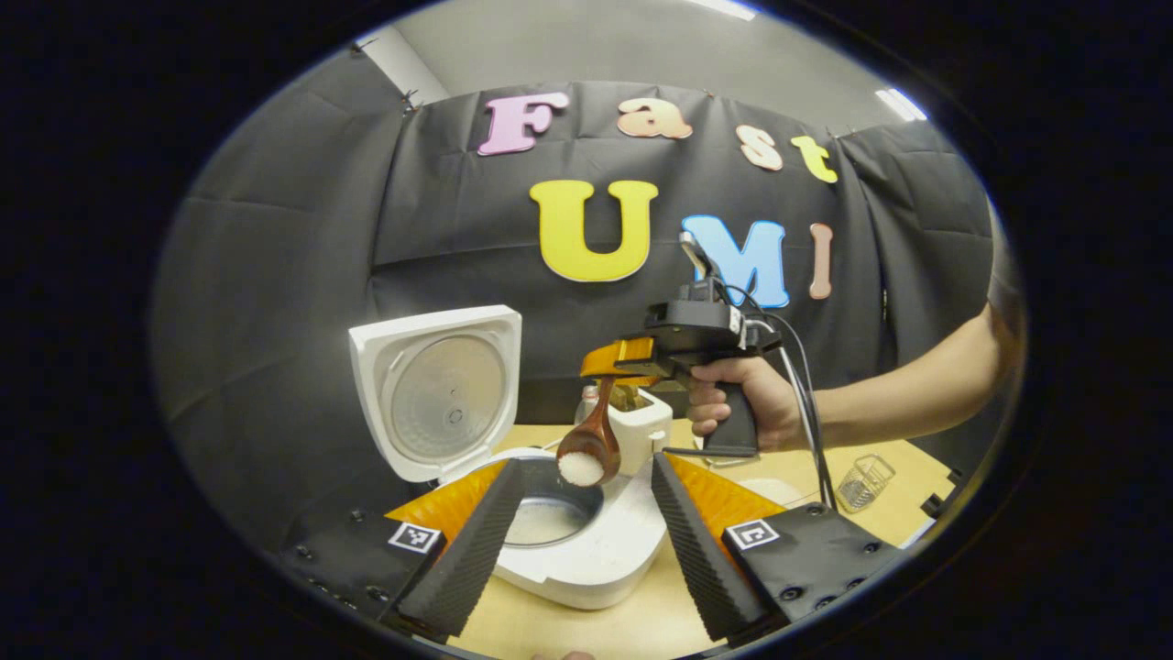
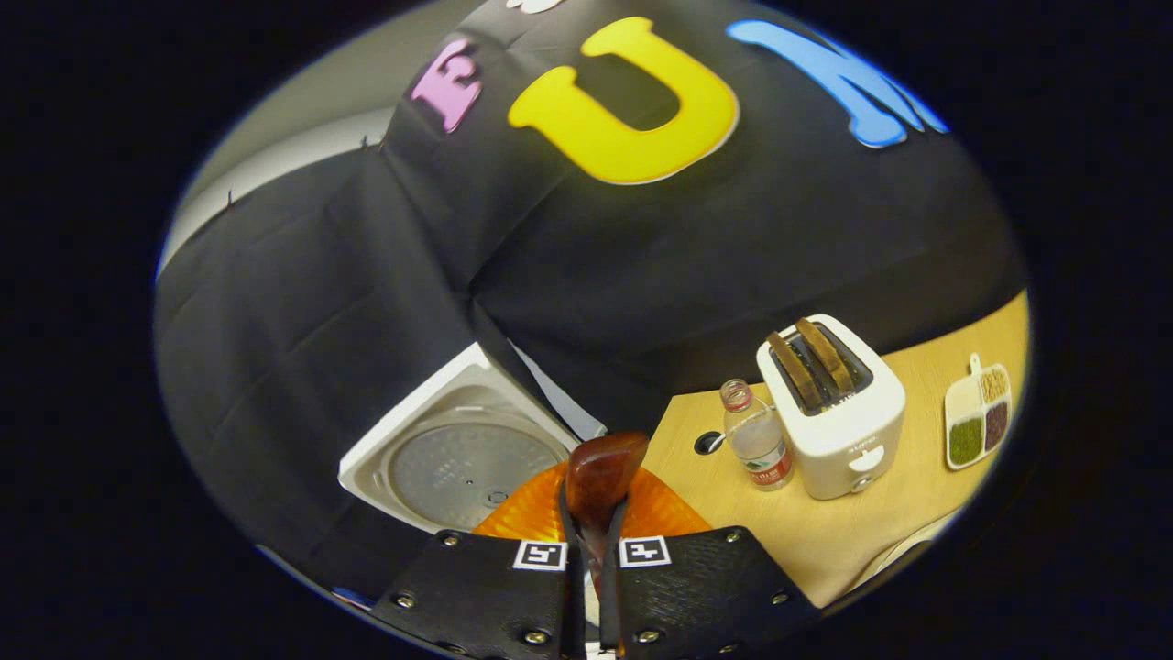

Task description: Close the left gripper, press the button to open the rice cooker; take a wooden spoon from the chopstick holder with the right hand, scoop a spoonful of rice and pour it into the rice cooker, then put the wooden spoon back into the chopstick holder.

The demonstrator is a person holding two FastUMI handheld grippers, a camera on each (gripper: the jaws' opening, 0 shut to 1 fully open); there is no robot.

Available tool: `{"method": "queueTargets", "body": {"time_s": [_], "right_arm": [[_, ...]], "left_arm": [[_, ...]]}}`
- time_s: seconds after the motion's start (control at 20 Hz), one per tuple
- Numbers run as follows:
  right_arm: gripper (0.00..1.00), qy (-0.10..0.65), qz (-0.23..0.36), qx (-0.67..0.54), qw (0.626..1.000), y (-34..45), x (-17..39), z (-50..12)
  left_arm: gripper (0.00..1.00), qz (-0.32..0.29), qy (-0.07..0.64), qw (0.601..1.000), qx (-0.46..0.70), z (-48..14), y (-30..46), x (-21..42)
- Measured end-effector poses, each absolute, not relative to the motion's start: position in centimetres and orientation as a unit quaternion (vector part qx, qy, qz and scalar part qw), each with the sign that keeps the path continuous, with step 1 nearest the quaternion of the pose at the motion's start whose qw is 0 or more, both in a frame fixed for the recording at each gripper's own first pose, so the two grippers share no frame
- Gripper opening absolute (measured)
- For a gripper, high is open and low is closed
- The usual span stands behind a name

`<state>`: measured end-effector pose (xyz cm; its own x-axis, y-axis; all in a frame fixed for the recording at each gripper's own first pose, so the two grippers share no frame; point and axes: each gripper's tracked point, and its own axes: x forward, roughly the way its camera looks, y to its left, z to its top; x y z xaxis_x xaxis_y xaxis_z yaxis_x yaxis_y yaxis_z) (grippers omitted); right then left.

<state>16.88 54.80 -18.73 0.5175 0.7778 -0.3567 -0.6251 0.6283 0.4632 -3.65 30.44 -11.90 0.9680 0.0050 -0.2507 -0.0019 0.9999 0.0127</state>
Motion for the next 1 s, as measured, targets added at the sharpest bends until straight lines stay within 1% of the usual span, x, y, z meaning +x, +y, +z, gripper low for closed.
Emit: {"method": "queueTargets", "body": {"time_s": [0.1,0.15,0.2,0.25,0.3,0.35,0.5,0.55,0.6,0.7,0.75,0.8,0.85,0.9,0.95,1.0], "right_arm": [[0.06,0.258,0.430,0.072,0.862,56.9,16.3,-19.9],[0.06,0.249,0.441,0.042,0.861,58.0,15.9,-20.4],[0.06,0.238,0.450,0.010,0.860,58.7,15.3,-20.9],[0.06,0.226,0.461,-0.019,0.858,59.6,14.7,-21.1],[0.07,0.213,0.473,-0.052,0.854,60.4,14.0,-21.2],[0.07,0.198,0.486,-0.083,0.847,61.0,13.5,-21.3],[0.07,0.155,0.518,-0.155,0.827,62.1,11.8,-20.7],[0.07,0.149,0.530,-0.161,0.819,62.4,11.2,-20.4],[0.07,0.147,0.540,-0.159,0.813,62.5,10.9,-19.8],[0.07,0.146,0.542,-0.148,0.814,62.4,11.1,-19.0],[0.07,0.149,0.540,-0.128,0.818,62.2,11.4,-18.3],[0.07,0.159,0.537,-0.096,0.823,61.9,11.5,-17.6],[0.07,0.174,0.532,-0.055,0.827,61.4,12.1,-16.9],[0.07,0.194,0.523,-0.012,0.830,60.9,12.7,-16.3],[0.06,0.213,0.512,0.029,0.831,60.5,13.2,-16.2],[0.06,0.230,0.499,0.070,0.833,59.9,14.0,-15.9]], "left_arm": [[1.00,0.013,0.126,0.992,-0.003,-12.0,30.7,-4.0],[0.98,0.019,0.125,0.992,-0.004,-11.8,30.9,-4.1],[0.97,0.023,0.123,0.992,-0.003,-11.5,31.1,-4.2],[1.00,0.028,0.122,0.992,-0.004,-11.3,31.3,-4.1],[1.00,0.032,0.122,0.992,-0.004,-11.3,31.5,-4.3],[0.97,0.037,0.123,0.992,-0.004,-11.5,31.5,-4.6],[0.97,0.051,0.121,0.991,-0.003,-11.5,31.9,-5.6],[1.00,0.057,0.123,0.991,-0.004,-11.8,32.1,-6.0],[1.00,0.063,0.122,0.990,-0.007,-11.7,32.3,-6.3],[1.00,0.066,0.118,0.991,-0.015,-11.3,32.2,-7.1],[0.98,0.069,0.117,0.991,-0.016,-11.2,32.2,-7.0],[1.00,0.071,0.117,0.990,-0.017,-11.1,32.1,-6.9],[0.98,0.071,0.116,0.991,-0.019,-10.9,31.9,-6.9],[0.98,0.071,0.115,0.991,-0.020,-10.7,31.6,-6.9],[1.00,0.072,0.116,0.990,-0.025,-10.8,31.5,-7.0],[0.99,0.070,0.116,0.990,-0.031,-10.7,31.3,-6.9]]}}
